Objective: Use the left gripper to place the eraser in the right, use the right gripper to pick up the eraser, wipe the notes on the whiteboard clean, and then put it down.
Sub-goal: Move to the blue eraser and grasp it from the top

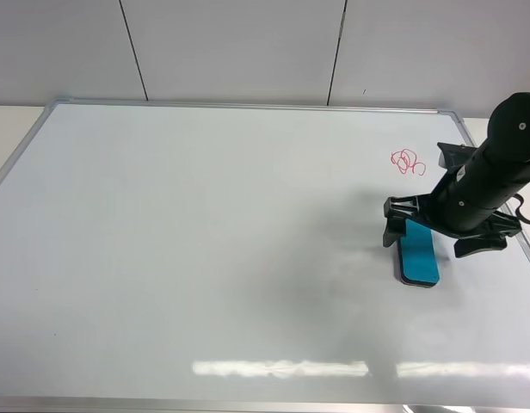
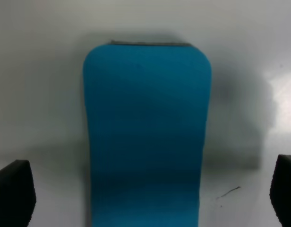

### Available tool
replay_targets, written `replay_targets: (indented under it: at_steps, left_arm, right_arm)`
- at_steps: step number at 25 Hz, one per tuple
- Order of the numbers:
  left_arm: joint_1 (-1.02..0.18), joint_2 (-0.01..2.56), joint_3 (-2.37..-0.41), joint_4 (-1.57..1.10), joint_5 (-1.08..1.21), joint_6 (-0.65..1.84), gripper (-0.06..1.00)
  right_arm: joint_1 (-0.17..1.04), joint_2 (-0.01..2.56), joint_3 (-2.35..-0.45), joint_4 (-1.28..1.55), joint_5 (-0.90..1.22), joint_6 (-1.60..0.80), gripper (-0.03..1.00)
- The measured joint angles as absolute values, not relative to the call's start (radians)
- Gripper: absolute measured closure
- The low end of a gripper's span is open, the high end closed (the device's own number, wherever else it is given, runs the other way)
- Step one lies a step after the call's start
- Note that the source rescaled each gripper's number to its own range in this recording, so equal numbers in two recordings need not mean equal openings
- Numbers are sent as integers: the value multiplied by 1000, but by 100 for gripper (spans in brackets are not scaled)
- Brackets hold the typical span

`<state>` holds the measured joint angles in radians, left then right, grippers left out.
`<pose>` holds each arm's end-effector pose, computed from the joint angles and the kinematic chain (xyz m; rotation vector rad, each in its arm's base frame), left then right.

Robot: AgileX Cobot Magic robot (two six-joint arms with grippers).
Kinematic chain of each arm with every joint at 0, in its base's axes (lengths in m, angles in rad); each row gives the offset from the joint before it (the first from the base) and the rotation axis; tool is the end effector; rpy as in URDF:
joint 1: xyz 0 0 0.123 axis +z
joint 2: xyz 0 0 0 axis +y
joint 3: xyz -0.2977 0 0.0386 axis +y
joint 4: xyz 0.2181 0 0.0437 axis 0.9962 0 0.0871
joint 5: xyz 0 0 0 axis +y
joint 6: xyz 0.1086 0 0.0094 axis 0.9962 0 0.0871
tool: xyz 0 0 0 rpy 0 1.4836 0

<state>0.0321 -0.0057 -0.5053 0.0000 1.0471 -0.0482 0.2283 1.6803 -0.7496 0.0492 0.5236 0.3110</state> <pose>-0.0309 -0.0010 0.2573 -0.0811 2.0181 -0.0102 0.2509 0.0611 0.1591 0.1810 2.9450 0.1215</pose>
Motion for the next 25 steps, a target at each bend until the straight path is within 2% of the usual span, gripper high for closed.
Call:
replay_targets:
  at_steps: [25]
  left_arm:
    - [32,-6,-505,0,1047,-48,-6]
  right_arm:
    - [228,1725,-750,46,494,344,-3]
